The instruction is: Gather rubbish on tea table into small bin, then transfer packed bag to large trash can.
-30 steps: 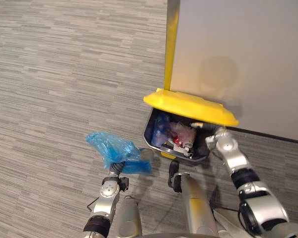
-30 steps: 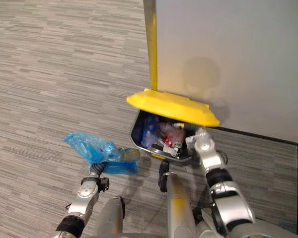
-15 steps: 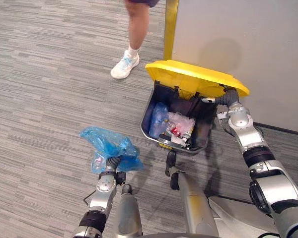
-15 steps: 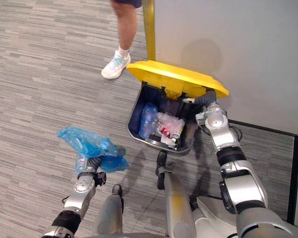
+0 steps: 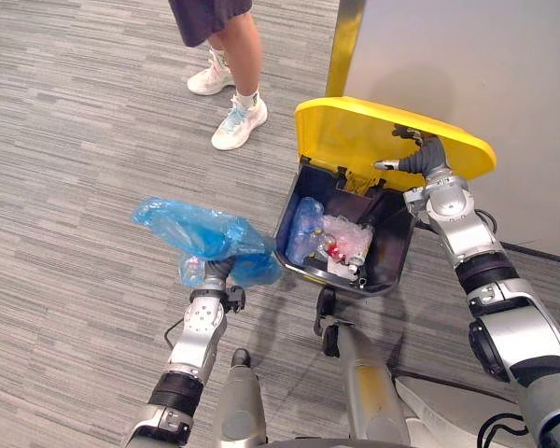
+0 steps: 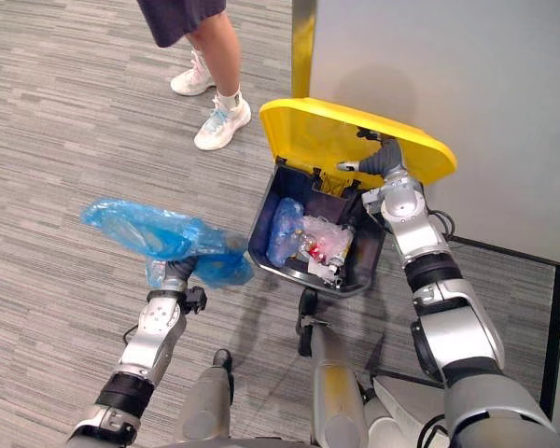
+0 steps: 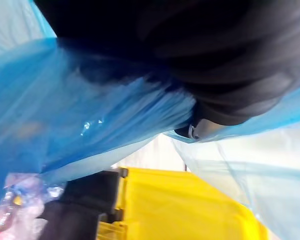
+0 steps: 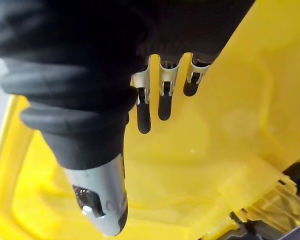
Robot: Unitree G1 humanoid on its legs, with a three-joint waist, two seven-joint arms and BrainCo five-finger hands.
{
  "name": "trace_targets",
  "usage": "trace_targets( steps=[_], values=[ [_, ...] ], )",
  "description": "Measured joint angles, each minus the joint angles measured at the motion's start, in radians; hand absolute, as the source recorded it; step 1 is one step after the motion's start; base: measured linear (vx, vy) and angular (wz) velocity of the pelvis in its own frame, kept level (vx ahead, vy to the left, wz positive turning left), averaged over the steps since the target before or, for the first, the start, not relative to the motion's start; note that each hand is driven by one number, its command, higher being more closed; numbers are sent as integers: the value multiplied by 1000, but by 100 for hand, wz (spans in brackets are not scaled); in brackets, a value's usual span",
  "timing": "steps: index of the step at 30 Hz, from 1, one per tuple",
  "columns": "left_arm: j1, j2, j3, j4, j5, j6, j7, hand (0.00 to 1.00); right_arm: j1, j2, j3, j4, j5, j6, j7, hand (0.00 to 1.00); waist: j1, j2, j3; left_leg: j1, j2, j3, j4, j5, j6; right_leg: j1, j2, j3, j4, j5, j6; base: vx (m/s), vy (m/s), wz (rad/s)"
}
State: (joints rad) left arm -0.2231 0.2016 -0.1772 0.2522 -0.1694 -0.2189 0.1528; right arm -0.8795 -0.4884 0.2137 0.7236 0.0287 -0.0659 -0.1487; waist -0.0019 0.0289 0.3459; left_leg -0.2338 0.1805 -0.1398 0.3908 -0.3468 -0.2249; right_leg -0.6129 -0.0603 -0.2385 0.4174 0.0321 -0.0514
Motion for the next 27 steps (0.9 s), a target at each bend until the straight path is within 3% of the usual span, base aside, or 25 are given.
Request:
trace_targets(
  steps=[4, 14, 19, 23, 27],
  values=[
    [-59, 7, -49, -73, -17, -24, -1, 100, 0, -9, 8, -2, 1, 0, 13, 0, -12, 0, 0, 0, -9, 1, 3, 0, 4, 0, -9, 4, 2, -2, 4, -3, 3, 2],
    [-260, 8, -168, -91, -17, -25, -19, 100, -68, -33, 45, -2, 2, 0, 31, 0, -44, 3, 23, 2, -17, 37, 11, -8, 18, -23, -4, 41, 14, 2, 2, 15, 4, -10],
    [-428, -4, -225, 59, -14, -20, -19, 100, -157, -49, 80, -3, 2, 0, 37, 0, -64, 6, 68, -17, -24, 58, 13, -9, 19, -55, -3, 61, 17, 12, 3, 3, -8, -9],
    [-524, -31, -278, 202, -12, 15, -18, 100, -188, -49, 83, -9, 1, 1, 35, 0, -70, 7, 86, -28, -21, 75, 10, -9, 19, -79, 5, 78, 19, 16, -1, 34, -24, -14],
    [-602, -98, -306, 334, 18, 29, -16, 100, -193, -19, 114, -76, 0, 4, 17, 0, -70, 6, 88, -51, -19, 111, 4, -9, 19, -128, 11, 99, 22, 20, -5, 34, -23, -17]
  ],
)
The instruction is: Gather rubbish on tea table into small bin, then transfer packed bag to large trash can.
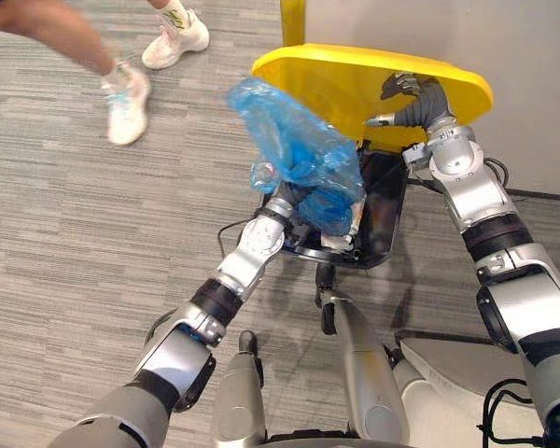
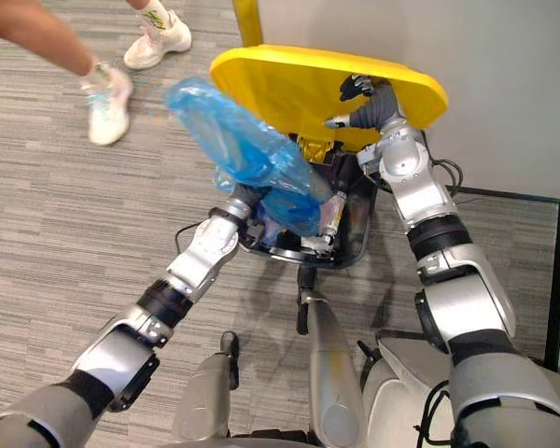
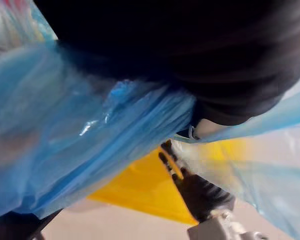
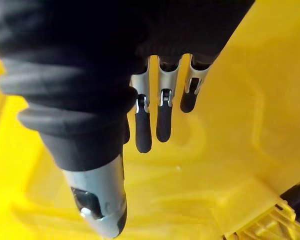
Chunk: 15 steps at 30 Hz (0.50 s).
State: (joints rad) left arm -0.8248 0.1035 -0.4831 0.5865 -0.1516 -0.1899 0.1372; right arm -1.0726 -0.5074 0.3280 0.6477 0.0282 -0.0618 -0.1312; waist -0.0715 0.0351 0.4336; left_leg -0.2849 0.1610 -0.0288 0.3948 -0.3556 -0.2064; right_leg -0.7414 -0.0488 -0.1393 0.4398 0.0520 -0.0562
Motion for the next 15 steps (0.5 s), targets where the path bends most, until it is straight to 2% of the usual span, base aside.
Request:
trace_targets(
  steps=[4, 9, 10, 15],
  values=[
    [-53, -64, -18, 111, 40, 30, -1, 100, -11, 52, 3, -57, -3, 3, -4, 0, -1, -1, 1, -46, 21, 48, 40, -16, -6, -52, 16, 8, 3, 5, -4, 46, -16, -15],
    [-66, -84, -16, 166, 40, 30, -7, 100, -22, 86, 4, -130, -3, 3, -24, 0, -5, -3, 16, -106, 41, 100, 112, -47, -4, -102, 25, 22, 22, 5, -3, 14, 26, -13],
    [-66, -84, -15, 172, 47, 31, -8, 0, -27, 92, 4, -132, -3, 3, -24, 0, -6, -3, 19, -110, 42, 102, 114, -49, -4, -106, 25, 24, 22, 6, -3, 10, 53, -7],
    [-65, -113, 92, 213, 154, 56, 0, 0, -52, 126, 4, -196, -4, 2, -41, 0, -12, -2, 34, -179, 57, 120, 169, -70, -2, -164, 25, 24, 40, 6, -3, 14, 33, -2]
  ],
)
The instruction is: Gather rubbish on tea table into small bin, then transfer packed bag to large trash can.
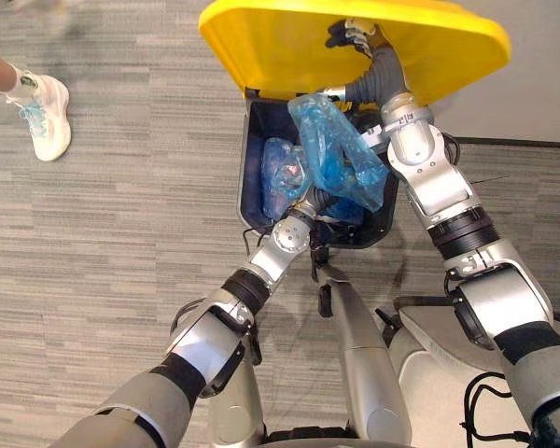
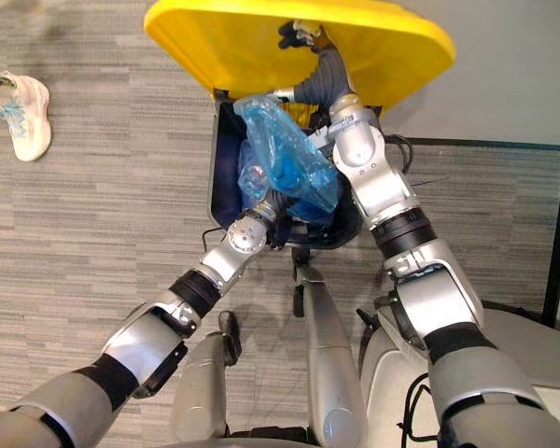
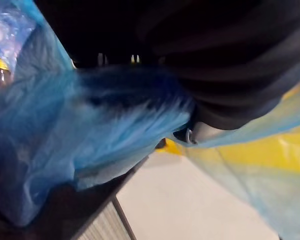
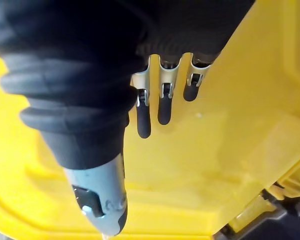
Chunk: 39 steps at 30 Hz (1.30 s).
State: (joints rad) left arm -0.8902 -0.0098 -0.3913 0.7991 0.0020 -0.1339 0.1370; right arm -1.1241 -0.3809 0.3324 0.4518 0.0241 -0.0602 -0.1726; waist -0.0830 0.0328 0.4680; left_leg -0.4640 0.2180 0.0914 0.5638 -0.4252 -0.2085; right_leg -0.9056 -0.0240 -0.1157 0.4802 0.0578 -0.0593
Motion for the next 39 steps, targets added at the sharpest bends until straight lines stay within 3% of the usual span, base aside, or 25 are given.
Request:
trace_targets(
  steps=[9, 20, 26, 29, 33, 39],
  values=[
    [34, -37, 161, 36, 148, 43, 46, 0, -7, 27, -1, -2, -28, -2, -3, 0, -11, 0, 0, -16, 8, 47, 16, -7, 2, -13, -33, -4, 22, -2, 2, 17, 63, 6],
    [52, -61, 165, 35, 146, 43, 60, 0, 21, 28, -20, -10, -45, -3, -1, 0, -12, -4, -2, 20, 9, 57, 5, -7, 2, 16, -35, -4, 23, -4, 5, 31, 43, -1],
    [160, -56, 106, -107, 93, 37, 58, 0, 283, 26, -72, -146, -76, -1, -1, 0, -10, -24, -14, 105, 5, 58, -13, 3, 5, 115, -70, -30, 26, -21, 27, 7, 41, 18],
    [289, -5, 79, -214, 44, 3, 56, 0, 476, 75, -91, -163, -80, -1, 1, 0, -8, -66, -103, 158, -26, 36, -107, 52, 9, 154, -95, -41, 8, -31, 39, 57, 4, 32],
    [452, 64, 126, -283, -20, -25, 36, 0, 616, 102, -141, -128, -113, -1, 5, 0, -2, -68, -130, 252, -35, -5, -218, 102, 10, 249, -100, -77, -45, -31, 39, 90, 0, 24],
    [720, 123, 262, -292, -82, -29, -9, 0, 800, 163, -243, -60, -143, -1, 52, 0, 13, -62, -189, 399, -48, -12, -360, 160, 12, 346, -103, -84, -63, -31, 40, 76, 28, 7]
  ],
)
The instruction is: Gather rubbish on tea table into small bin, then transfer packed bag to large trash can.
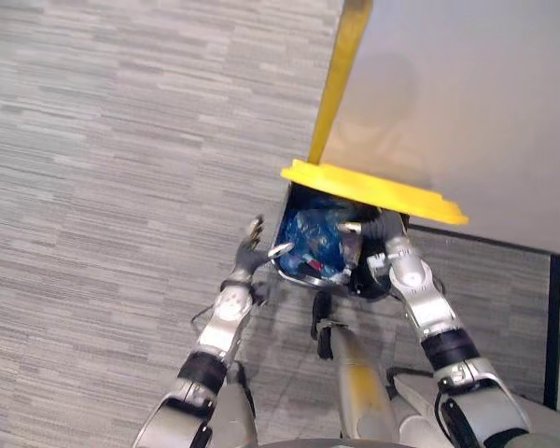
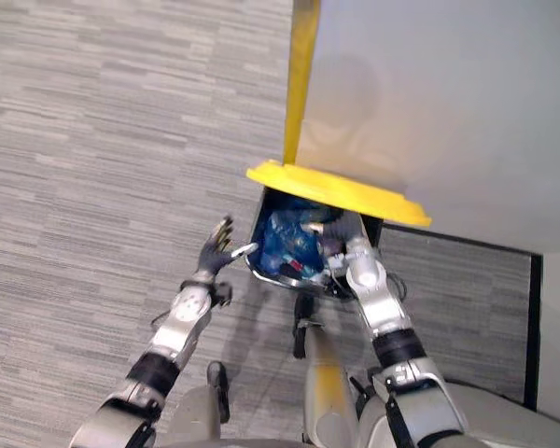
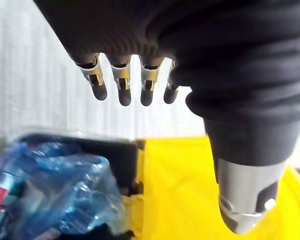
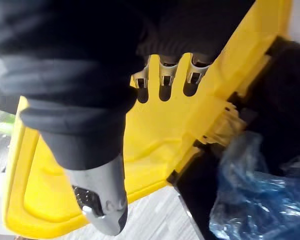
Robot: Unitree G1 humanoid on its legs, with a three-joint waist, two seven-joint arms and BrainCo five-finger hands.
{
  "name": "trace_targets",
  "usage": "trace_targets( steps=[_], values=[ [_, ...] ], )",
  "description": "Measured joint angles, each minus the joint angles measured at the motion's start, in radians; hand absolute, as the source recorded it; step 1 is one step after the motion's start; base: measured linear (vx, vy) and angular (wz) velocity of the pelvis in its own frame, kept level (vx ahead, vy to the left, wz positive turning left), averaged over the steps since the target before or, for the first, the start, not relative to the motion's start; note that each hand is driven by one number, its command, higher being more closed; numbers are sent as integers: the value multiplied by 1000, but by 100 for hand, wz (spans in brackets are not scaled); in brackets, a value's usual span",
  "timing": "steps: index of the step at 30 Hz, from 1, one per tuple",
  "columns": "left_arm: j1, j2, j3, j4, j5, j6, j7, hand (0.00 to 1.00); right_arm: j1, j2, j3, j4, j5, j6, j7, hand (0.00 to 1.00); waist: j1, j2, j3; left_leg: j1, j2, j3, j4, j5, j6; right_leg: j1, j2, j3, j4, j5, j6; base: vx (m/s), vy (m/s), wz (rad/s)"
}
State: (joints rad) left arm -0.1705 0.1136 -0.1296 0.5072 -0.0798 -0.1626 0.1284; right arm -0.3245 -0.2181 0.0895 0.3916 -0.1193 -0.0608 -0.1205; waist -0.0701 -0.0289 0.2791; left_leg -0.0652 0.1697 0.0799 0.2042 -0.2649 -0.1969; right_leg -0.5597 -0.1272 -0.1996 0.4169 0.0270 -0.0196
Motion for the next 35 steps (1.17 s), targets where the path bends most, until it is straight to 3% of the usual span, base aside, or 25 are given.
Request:
trace_targets(
  steps=[8, 13, 17, 18, 19, 20, 21, 22, 24, 25, 26, 28, 30, 31, 35],
  values=[
    [141, 32, 172, 194, 38, 7, -22, 0, 154, 46, -101, 35, -10, -1, 35, 0, -1, 2, -61, 80, -11, -38, -32, 25, 8, 92, -33, -26, -3, -19, 29, -33, 11, 15],
    [196, 45, 184, 339, 102, 29, -36, 0, 227, 62, -131, 73, -10, -1, 37, 0, -4, -7, -73, 145, -17, -47, -50, 39, 3, 157, -33, -34, -10, -21, 32, -78, -14, 1],
    [246, 43, 201, 372, 131, 30, -40, 0, 275, 73, -120, 148, -10, -6, 39, 0, -1, -50, -70, 174, -66, -19, -52, 40, 16, 166, -41, 4, -49, 9, 64, -189, 22, -34],
    [261, 43, 202, 372, 130, 30, -41, 0, 302, 73, -119, 158, -9, -6, 39, 0, 1, -78, -63, 156, -103, -25, -8, 24, 44, 178, -48, 14, -106, 23, 78, -198, 81, -56],
    [266, 41, 202, 372, 130, 30, -41, 0, 309, 71, -118, 164, -9, -6, 39, 0, 5, -75, -63, 143, -117, -24, -2, 16, 63, 187, -50, 0, -134, 18, 84, -191, 138, -88],
    [270, 41, 203, 377, 130, 27, -40, 0, 315, 73, -117, 186, -8, -11, 39, 0, 7, -55, -67, 134, -99, 11, -2, 24, 109, 163, -54, -27, -80, -36, 95, -215, 130, -76],
    [272, 42, 204, 394, 130, 29, -40, 0, 327, 76, -120, 217, -8, -17, 39, 0, 2, -56, -62, 119, -101, 34, 16, 26, 111, 119, -77, -10, 86, -74, 45, -228, 99, -64],
    [269, 45, 210, 408, 130, 33, -38, 0, 365, 84, -136, 290, -8, -16, 38, 0, -7, -71, -68, 106, -98, 40, 40, 26, 111, 120, -95, 24, 320, -130, 40, -194, 9, -22],
    [276, 43, 209, 404, 130, 35, -35, 0, 418, 112, -182, 349, 5, -10, 35, 0, 7, -84, -85, 79, -94, 62, 57, 32, 101, 158, -99, 58, 478, -203, 41, -100, -54, -21],
    [279, 40, 209, 404, 130, 36, -34, 0, 423, 122, -197, 360, 13, -8, 35, 0, 8, -85, -88, 61, -92, 70, 66, 32, 100, 161, -96, 73, 478, -215, 49, -102, -114, -36],
    [265, 29, 213, 402, 129, 50, -33, 0, 429, 138, -223, 382, 39, -6, 31, 0, 5, -81, -96, 23, -73, 89, 78, 36, 88, 156, -47, 98, 395, -218, 65, -77, -123, -45],
    [260, -21, 222, 399, 129, 56, -34, 0, 444, 152, -239, 391, 48, -6, 18, 0, 34, -34, -126, 21, -28, 139, 2, 92, 69, 205, 39, 116, 159, -219, 65, 7, -93, -81],
    [242, -52, 223, 398, 129, 57, -34, 0, 419, 148, -242, 442, 50, -9, 16, 0, 30, -22, -132, 16, -17, 171, -34, 122, 59, 245, 62, 116, 8, -214, 56, -34, -166, -59],
    [212, -60, 224, 407, 128, 57, -35, 0, 397, 141, -261, 495, 59, -6, 14, 0, 27, -2, -134, 18, -10, 171, -64, 141, 54, 263, 89, 115, -63, -170, 22, -95, -131, -32],
    [176, -25, 289, 418, 108, 59, -37, 0, 392, 120, -331, 559, 71, 3, 8, 0, 28, 24, -151, 58, 3, 169, -135, 176, 56, 330, 124, 117, -190, -102, 14, -132, -49, -10]
  ],
)
